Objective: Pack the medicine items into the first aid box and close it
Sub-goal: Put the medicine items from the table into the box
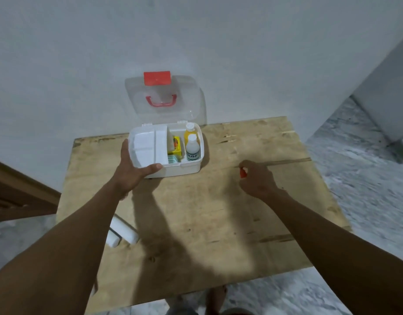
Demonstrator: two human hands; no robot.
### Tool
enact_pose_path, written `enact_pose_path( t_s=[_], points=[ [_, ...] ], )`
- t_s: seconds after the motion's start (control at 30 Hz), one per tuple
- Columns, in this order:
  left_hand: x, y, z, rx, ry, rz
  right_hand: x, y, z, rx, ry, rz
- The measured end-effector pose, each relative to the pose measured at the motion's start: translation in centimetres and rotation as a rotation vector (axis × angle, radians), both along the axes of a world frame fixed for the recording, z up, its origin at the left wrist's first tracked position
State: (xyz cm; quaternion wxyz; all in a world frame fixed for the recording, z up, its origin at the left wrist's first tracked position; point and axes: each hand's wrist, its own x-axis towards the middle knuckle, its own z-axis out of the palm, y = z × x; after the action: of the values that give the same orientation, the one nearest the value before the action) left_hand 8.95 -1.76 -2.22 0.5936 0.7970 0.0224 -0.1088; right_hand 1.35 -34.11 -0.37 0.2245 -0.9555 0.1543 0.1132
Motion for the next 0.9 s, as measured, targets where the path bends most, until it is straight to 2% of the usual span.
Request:
enact_pose_path(
  t_s=[0.07, 0.13, 0.27, 0.47, 0.7, 0.9],
  points=[
    [-0.1, 0.0, 0.2, -0.008, 0.000, 0.004, 0.7, 1.8, 1.1, 0.170, -0.095, -0.019],
    [-0.1, 0.2, 0.1, -0.022, -0.007, -0.007, 1.6, 4.1, 2.5, 0.251, -0.216, -0.005],
    [0.0, 0.4, -0.1, -0.039, 0.005, -0.012, 3.1, 8.5, 4.6, 0.290, -0.427, 0.000],
    [0.2, 0.7, -0.7, -0.001, -0.011, 0.010, 5.2, 13.3, 5.1, 0.283, -0.564, 0.005],
    [0.4, 0.3, -0.8, -0.072, -0.142, -0.009, 6.5, 15.6, 2.5, 0.096, -0.524, 0.021],
    [0.7, 0.4, -1.5, -0.097, -0.148, 0.013, 7.4, 16.0, 0.9, -0.048, -0.404, 0.071]
  ],
)
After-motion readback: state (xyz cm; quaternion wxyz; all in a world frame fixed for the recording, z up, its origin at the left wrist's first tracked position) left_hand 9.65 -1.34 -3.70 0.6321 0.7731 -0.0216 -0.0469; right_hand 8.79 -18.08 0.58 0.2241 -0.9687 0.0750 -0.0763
